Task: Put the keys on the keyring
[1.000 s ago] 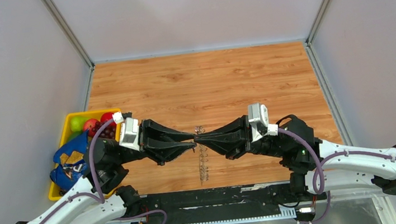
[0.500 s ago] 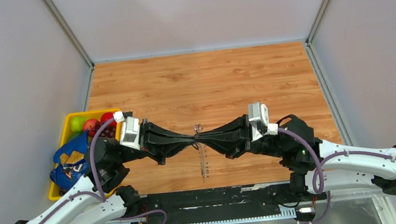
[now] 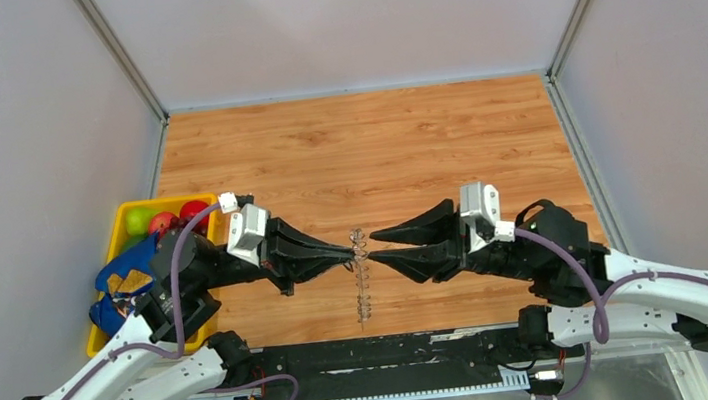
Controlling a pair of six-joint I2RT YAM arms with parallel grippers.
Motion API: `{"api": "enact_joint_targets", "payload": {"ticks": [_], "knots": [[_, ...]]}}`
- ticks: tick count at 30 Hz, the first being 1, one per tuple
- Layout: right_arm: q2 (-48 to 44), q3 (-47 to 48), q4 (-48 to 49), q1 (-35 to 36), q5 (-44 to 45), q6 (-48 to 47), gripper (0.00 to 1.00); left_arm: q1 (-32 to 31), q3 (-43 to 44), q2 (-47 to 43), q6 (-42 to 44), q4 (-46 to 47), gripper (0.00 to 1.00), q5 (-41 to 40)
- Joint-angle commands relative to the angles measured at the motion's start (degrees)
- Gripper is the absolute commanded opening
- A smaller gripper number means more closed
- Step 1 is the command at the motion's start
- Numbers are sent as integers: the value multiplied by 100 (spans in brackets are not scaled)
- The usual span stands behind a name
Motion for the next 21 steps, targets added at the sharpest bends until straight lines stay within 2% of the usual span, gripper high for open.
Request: {"api": "enact_joint_targets", "payload": {"ticks": [1, 4, 5, 10, 16, 21], "knots": [[-340, 449, -1171, 24, 153, -162, 36, -13, 580, -19, 605, -1343, 0, 105], [-432, 497, -1569, 31, -107, -107, 51, -10, 856, -2, 893, -1895, 0, 112], [-430, 515, -1707, 30, -262, -115, 52, -10, 918, 38, 947, -2204, 0, 129], [-241, 763, -2377, 24, -836, -298, 49, -10, 1454, 312, 1325, -3159, 0, 333], [153, 1008, -2767, 28, -744, -512, 48, -13, 2050, 662, 1739, -4489, 0, 370], [542, 1256, -2854, 24, -530, -617, 41, -12, 2337, 786, 2116, -5013, 0, 311]]}}
